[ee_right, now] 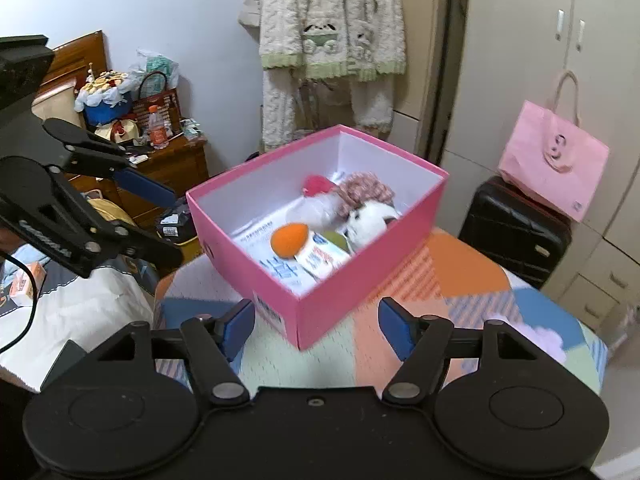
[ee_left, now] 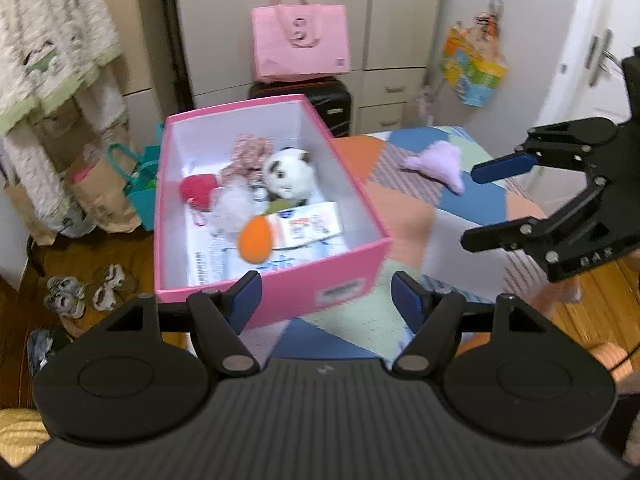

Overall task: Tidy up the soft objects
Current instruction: 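Open both grippers to release the sponge and wipes pack into the box, then withdraw both grippers from the box toward the lilac plush toy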

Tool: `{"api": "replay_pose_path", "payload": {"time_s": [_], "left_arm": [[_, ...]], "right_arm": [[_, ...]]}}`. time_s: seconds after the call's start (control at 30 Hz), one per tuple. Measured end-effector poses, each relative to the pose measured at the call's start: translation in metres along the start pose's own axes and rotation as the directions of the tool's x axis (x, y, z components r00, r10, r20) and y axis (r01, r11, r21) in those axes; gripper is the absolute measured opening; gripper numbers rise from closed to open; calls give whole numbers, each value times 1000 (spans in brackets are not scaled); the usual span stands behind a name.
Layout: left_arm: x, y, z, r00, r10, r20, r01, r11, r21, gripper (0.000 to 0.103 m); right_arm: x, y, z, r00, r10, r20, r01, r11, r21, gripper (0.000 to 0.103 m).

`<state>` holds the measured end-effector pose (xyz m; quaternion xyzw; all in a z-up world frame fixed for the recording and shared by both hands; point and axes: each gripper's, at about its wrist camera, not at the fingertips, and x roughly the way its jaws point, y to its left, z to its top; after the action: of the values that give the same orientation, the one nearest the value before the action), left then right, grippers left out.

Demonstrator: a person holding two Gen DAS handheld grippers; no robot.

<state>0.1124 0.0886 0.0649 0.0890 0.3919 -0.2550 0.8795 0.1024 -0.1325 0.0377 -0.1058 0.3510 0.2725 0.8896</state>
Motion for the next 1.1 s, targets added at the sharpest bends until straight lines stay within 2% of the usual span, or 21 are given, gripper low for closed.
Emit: {"api": "replay_pose_path", "payload": {"time_s": [0.13,0.27,0.53,0.7,0.87,1.1], "left_arm": [[-2,-22,-2,1000,-17,-7,17,999,45,72],[5,-43,-1,999,-36,-11,37,996,86,72],[34,-85,5,990,-135,-45,140,980,140,72],[58,-102,17,983,-177,-53,183,975,124,72],[84,-117,34,979,-205,-12,205,973,105,72],[139,-125,54,970,-243,30,244,970,-10,72]], "right_arm": [[-17,-3,-19,999,-37,5,37,999,8,75],[-31,-11,-37,997,-70,15,70,997,29,84],[-48,-39,-74,993,-118,30,115,990,78,85],[-44,-61,-92,984,-173,35,171,983,67,85],[-33,-90,-107,981,-185,64,182,982,50,90],[1,-134,-122,974,-194,122,192,981,25,91]]}}
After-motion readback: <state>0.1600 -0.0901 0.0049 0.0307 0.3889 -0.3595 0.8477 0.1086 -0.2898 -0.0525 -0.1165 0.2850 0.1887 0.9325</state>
